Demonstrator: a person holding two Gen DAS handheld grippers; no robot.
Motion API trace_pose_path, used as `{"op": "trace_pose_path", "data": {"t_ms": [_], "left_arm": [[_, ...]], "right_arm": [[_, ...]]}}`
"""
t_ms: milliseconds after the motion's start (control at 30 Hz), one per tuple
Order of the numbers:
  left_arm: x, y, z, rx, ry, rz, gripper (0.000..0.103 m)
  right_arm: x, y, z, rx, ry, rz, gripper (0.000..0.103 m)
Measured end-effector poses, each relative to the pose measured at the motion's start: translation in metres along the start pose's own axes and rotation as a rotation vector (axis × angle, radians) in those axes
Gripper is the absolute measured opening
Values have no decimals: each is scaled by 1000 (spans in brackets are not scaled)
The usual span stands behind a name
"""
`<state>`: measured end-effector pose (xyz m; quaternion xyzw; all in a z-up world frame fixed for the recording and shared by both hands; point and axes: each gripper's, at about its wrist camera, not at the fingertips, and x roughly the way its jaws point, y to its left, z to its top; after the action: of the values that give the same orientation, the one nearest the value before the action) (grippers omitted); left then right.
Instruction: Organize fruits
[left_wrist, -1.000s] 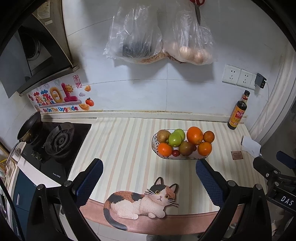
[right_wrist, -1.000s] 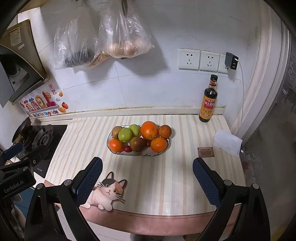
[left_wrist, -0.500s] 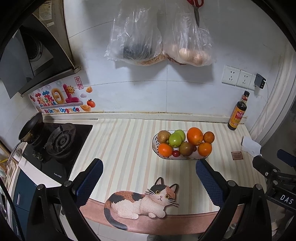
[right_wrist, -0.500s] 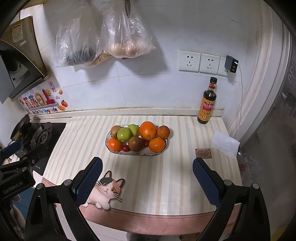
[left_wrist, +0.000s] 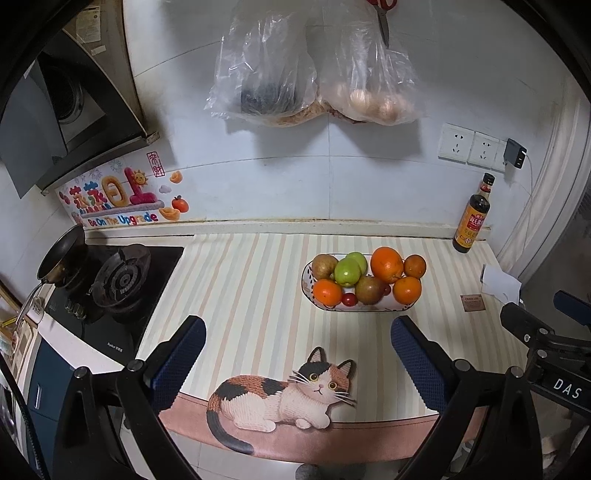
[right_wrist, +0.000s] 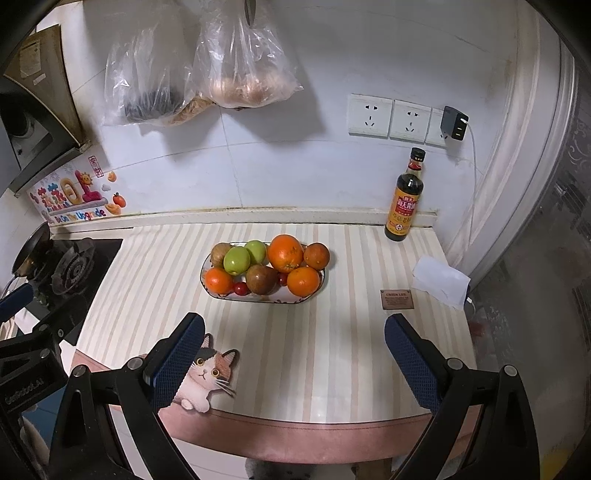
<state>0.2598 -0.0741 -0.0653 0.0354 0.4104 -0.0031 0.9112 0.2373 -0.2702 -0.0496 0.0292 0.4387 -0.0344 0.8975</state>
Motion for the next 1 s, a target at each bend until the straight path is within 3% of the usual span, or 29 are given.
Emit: {"op": "trace_pose_path", "data": {"t_ms": [1000], "left_arm": [[-6,0,4,-2,-11,-3,103]], "right_arm": [[-10,-1,-7,2,-9,-9,100]]}}
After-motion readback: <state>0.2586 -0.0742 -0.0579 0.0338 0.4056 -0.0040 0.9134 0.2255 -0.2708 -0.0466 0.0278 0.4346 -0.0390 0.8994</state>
